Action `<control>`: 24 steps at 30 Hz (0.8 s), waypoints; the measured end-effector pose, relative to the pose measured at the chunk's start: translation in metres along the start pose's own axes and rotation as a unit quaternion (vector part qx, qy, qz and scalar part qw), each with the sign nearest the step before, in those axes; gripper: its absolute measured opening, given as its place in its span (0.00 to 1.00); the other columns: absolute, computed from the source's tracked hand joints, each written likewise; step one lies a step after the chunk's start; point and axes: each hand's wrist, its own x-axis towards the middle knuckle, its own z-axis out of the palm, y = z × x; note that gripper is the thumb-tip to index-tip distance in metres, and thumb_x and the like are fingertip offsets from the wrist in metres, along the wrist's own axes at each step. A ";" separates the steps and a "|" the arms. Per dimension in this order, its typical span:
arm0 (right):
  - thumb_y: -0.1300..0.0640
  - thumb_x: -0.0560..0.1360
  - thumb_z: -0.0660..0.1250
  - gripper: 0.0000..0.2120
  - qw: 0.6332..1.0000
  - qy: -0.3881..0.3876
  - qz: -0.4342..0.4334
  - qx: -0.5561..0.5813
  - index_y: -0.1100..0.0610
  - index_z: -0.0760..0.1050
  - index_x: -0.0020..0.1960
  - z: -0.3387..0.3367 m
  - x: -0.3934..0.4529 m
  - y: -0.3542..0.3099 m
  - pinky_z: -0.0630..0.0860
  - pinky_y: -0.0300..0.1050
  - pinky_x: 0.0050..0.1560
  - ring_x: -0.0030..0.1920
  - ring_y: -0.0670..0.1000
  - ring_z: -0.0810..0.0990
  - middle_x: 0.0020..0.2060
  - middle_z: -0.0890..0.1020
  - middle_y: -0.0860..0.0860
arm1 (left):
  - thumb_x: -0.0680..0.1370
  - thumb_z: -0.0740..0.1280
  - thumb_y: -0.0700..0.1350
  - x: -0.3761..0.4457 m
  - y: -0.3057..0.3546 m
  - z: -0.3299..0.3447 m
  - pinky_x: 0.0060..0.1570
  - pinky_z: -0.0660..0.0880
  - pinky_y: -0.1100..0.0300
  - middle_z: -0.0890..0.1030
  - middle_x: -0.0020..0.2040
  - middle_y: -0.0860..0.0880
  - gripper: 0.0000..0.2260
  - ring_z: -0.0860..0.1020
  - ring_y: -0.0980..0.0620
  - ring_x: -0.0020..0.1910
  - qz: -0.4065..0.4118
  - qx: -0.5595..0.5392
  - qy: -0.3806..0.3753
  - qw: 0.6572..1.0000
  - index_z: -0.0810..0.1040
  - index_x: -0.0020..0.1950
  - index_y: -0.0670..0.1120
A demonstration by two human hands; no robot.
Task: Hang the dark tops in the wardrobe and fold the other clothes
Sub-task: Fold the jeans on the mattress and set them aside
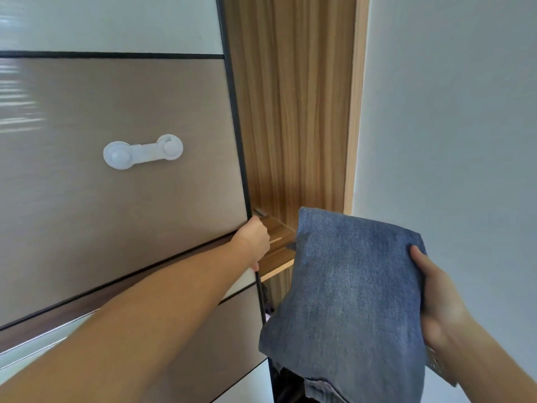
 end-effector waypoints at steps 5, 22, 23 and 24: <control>0.42 0.76 0.63 0.19 0.999 -0.032 0.027 -0.008 0.55 0.82 0.54 0.015 -0.001 0.011 0.78 0.52 0.40 0.42 0.57 0.86 0.47 0.86 0.57 | 0.78 0.57 0.66 -0.030 0.003 0.034 0.44 0.61 0.53 0.78 0.46 0.48 0.26 0.77 0.47 0.48 0.011 0.005 -0.011 1.000 0.79 0.56 0.45; 0.40 0.72 0.68 0.21 0.991 -0.085 0.077 -0.068 0.52 0.80 0.58 0.114 -0.003 0.067 0.77 0.55 0.49 0.53 0.60 0.83 0.49 0.86 0.55 | 0.80 0.56 0.64 -0.138 0.010 0.115 0.49 0.63 0.53 0.81 0.53 0.46 0.26 0.77 0.47 0.50 -0.010 -0.050 -0.021 0.998 0.80 0.58 0.43; 0.40 0.72 0.68 0.21 0.991 -0.085 0.076 -0.070 0.53 0.80 0.58 0.118 -0.005 0.069 0.77 0.56 0.49 0.53 0.60 0.83 0.49 0.86 0.55 | 0.80 0.56 0.64 -0.140 0.010 0.118 0.51 0.64 0.52 0.81 0.54 0.46 0.27 0.77 0.46 0.51 -0.010 -0.050 -0.024 0.998 0.79 0.59 0.43; 0.40 0.73 0.68 0.20 0.991 -0.086 0.074 -0.072 0.53 0.80 0.57 0.123 -0.008 0.070 0.77 0.56 0.49 0.52 0.60 0.83 0.49 0.86 0.55 | 0.80 0.56 0.64 -0.142 0.010 0.120 0.53 0.64 0.52 0.81 0.55 0.46 0.27 0.77 0.46 0.52 -0.010 -0.048 -0.023 0.998 0.79 0.59 0.43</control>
